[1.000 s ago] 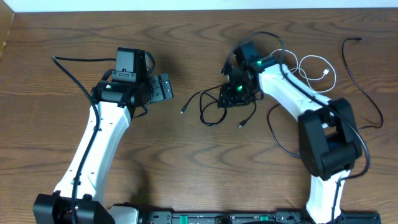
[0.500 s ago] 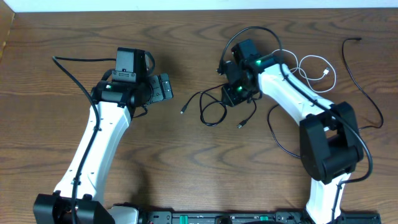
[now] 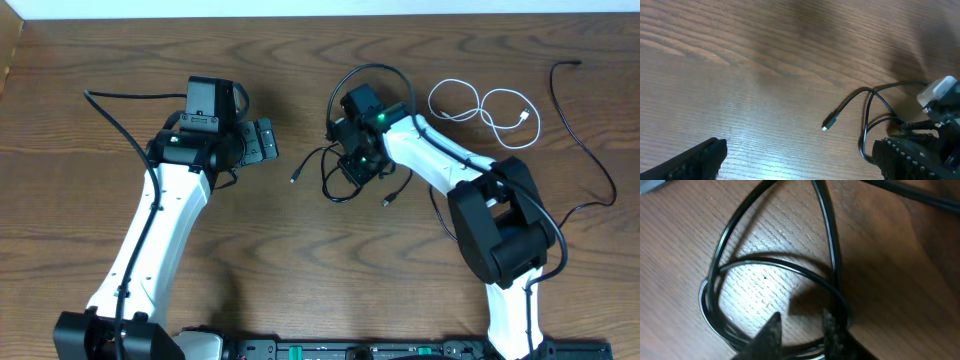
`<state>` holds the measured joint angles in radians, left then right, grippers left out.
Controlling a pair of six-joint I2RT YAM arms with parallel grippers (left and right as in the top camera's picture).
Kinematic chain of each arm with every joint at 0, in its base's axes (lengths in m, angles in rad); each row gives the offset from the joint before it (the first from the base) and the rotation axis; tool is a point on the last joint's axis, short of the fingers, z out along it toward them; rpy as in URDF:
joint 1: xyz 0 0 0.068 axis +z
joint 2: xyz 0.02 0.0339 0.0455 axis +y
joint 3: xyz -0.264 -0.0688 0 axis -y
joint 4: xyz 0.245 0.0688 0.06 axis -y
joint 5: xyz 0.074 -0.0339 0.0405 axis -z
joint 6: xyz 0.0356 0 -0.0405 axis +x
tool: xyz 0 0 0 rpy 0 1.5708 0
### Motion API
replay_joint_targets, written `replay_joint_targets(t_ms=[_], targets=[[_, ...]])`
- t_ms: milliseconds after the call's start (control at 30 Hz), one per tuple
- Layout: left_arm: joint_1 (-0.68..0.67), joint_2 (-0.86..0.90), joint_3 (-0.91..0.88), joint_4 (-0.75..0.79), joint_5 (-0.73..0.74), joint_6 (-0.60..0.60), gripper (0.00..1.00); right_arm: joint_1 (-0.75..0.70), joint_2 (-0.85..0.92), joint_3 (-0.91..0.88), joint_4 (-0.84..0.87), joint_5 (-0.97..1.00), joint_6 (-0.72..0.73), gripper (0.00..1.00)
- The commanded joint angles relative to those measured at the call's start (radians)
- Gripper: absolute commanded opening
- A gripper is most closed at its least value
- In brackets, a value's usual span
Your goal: Untangle cables
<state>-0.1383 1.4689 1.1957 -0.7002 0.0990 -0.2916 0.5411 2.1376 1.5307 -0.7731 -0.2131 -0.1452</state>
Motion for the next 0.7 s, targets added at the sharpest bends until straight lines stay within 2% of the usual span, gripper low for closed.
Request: replay_joint_targets(t_ms=[0, 67, 200, 367, 467, 500, 600, 667], targets=[[0.002, -0.004, 0.0, -0.003, -0.005, -0.001, 0.98, -0.006, 0.006, 0.01, 0.011, 0.05, -0.017, 0.33], [0.002, -0.004, 0.0, -0.003, -0.005, -0.001, 0.98, -0.007, 0.006, 0.01, 0.019, 0.05, -0.017, 0.53], [0.002, -0.004, 0.0, -0.003, -0.005, -0.001, 0.98, -0.002, 0.006, 0.01, 0.026, 0.05, -0.017, 0.55], [0.002, -0.004, 0.0, -0.003, -0.005, -0.001, 0.98, -0.003, 0.006, 0.01, 0.027, 0.054, -0.018, 0.4], [0.002, -0.004, 0.0, -0.003, -0.005, -0.001, 0.98, -0.003, 0.006, 0.01, 0.047, 0.074, -0.018, 0.22], [0.002, -0.004, 0.0, -0.003, -0.005, -0.001, 0.98, -0.003, 0.006, 0.01, 0.06, 0.072, -0.018, 0.19], [0.002, -0.004, 0.0, -0.003, -0.005, -0.001, 0.98, -0.003, -0.003, 0.023, 0.07, 0.072, -0.018, 0.13], [0.002, -0.004, 0.0, -0.003, -0.005, -0.001, 0.98, -0.003, -0.022, 0.031, 0.066, 0.073, -0.026, 0.13]])
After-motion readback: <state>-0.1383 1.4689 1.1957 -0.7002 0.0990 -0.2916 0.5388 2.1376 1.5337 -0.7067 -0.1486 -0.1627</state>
